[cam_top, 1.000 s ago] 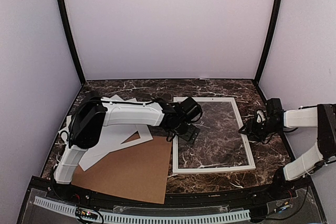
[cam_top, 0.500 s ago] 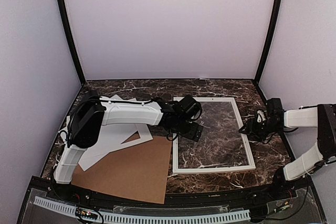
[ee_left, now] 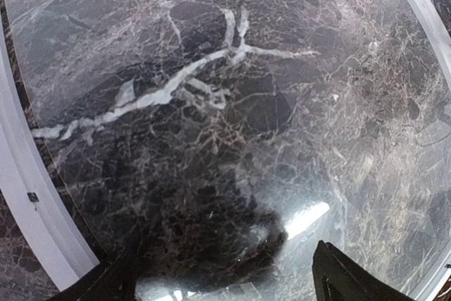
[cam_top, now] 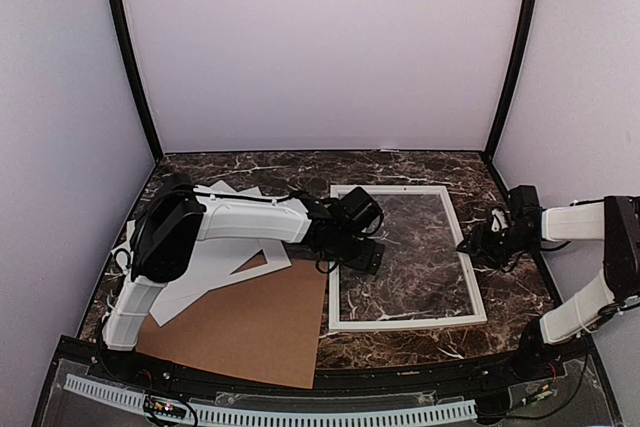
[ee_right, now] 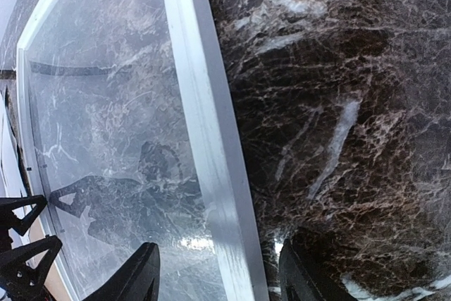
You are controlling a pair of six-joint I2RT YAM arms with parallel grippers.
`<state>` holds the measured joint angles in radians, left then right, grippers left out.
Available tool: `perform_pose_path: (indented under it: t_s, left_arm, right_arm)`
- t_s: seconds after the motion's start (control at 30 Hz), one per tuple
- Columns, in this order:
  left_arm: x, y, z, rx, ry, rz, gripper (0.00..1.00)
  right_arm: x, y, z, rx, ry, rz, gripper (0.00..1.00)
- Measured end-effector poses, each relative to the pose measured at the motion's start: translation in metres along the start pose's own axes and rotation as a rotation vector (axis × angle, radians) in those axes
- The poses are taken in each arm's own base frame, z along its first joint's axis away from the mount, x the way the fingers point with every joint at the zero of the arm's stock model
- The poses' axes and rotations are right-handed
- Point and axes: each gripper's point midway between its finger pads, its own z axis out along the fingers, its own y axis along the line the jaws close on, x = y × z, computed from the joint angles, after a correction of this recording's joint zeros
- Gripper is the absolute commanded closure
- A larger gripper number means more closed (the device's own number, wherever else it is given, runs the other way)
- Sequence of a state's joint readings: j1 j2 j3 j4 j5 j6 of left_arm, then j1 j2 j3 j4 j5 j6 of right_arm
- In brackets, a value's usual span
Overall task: Put the photo into the frame
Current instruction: Pick up the glass panel from the frame body.
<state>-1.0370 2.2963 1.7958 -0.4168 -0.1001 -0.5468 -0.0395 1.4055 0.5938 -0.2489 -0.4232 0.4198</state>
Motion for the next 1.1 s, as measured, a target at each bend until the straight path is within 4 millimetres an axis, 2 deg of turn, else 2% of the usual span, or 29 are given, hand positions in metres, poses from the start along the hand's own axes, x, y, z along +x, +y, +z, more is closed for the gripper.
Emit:
perform_pose_path:
  t_s: [0.3, 0.8, 1.1]
  left_arm:
    - [0.001, -0.014, 0.004, 0.079, 0.007, -0.022, 0.11]
    - [-0.006, -0.069, 0.012, 0.365, 0.014, -0.018, 0.19]
    - [-0.006, -0.115, 0.018, 0.56, 0.035, 0.057, 0.22]
  right_arm:
    - [0.001, 0.001, 0.002, -0.011, 0.006, 0.001, 0.42]
    - [0.001, 0.004, 0.001, -0.024, 0.009, 0.001, 0.48]
    - [0.001, 0.004, 0.001, -0.028, 0.01, 0.004, 0.56]
